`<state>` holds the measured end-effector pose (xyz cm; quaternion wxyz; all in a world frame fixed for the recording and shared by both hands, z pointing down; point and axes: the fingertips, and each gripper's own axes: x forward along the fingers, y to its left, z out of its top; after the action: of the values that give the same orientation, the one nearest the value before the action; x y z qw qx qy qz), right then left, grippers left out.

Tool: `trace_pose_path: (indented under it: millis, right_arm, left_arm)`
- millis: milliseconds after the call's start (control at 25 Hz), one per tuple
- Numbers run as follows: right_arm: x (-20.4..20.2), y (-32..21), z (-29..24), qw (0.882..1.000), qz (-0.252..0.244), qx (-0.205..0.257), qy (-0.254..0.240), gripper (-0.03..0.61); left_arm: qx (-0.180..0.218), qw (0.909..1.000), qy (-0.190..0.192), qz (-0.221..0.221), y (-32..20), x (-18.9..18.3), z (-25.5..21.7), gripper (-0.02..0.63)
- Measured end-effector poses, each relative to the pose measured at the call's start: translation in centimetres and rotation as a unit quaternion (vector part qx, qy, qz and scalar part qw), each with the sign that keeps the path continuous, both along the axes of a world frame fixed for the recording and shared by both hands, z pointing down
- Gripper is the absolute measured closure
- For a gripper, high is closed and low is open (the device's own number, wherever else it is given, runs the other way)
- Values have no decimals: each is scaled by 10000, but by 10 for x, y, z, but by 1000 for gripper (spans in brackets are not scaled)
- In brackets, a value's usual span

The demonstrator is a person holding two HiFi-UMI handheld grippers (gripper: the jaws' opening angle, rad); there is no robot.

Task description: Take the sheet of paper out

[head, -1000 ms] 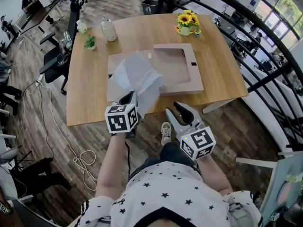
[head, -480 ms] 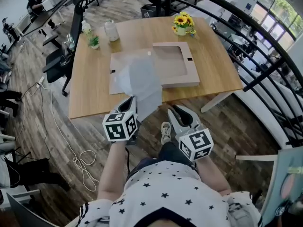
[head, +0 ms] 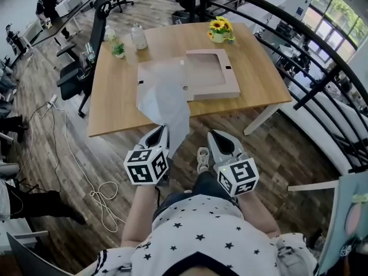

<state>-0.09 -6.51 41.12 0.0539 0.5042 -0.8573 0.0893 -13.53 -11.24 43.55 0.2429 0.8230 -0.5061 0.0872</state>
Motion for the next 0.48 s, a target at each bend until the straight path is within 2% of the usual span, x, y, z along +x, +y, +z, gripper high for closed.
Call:
trace_pose_path:
  millis: [480]
  right_arm:
    - [7, 41, 0, 9999, 115, 65, 15, 572]
  left_arm:
    - [350, 9989, 290, 107, 58, 4, -19, 607]
